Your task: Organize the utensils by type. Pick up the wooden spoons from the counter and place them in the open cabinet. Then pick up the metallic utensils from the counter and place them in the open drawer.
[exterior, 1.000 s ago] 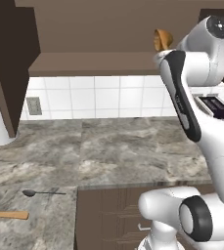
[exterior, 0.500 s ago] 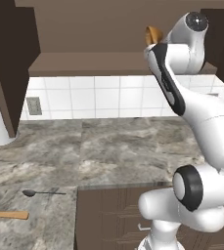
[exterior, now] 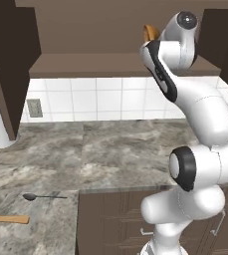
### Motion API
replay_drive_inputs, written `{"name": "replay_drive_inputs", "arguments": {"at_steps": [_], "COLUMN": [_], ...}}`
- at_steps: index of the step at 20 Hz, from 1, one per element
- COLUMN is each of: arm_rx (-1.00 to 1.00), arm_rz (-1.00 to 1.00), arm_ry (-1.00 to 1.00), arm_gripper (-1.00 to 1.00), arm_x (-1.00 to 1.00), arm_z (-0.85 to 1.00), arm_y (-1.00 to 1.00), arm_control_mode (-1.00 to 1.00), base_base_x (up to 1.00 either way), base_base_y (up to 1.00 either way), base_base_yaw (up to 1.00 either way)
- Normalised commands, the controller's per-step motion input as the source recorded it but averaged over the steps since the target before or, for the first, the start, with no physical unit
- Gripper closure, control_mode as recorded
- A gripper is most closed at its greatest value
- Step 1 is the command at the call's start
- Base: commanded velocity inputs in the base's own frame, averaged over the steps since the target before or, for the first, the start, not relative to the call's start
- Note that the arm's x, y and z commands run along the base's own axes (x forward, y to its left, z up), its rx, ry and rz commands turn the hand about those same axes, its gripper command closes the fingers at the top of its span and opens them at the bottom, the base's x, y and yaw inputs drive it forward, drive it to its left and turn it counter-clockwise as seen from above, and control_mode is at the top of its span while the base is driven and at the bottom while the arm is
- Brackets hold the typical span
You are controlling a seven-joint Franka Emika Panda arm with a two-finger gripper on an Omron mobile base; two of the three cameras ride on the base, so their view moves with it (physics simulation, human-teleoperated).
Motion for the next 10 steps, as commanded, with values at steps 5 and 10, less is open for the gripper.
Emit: {"name": "replay_drive_inputs", "arguments": {"at_steps": [5,10], "arm_rx": [0.01,0.00], "arm_rz": [0.00,0.00], "arm_ry": [0.00,0.00], "arm_gripper": [1.00,1.00], "arm_x": [0.58,0.48], "arm_z": [0.00,0.00], "arm_y": [-0.08,-0.05], "arm_control_mode": [-1.00,-1.00], "base_base_x": [0.00,0.00], "base_base_y": [0.00,0.00], "base_base_yaw": [0.00,0.00]}}
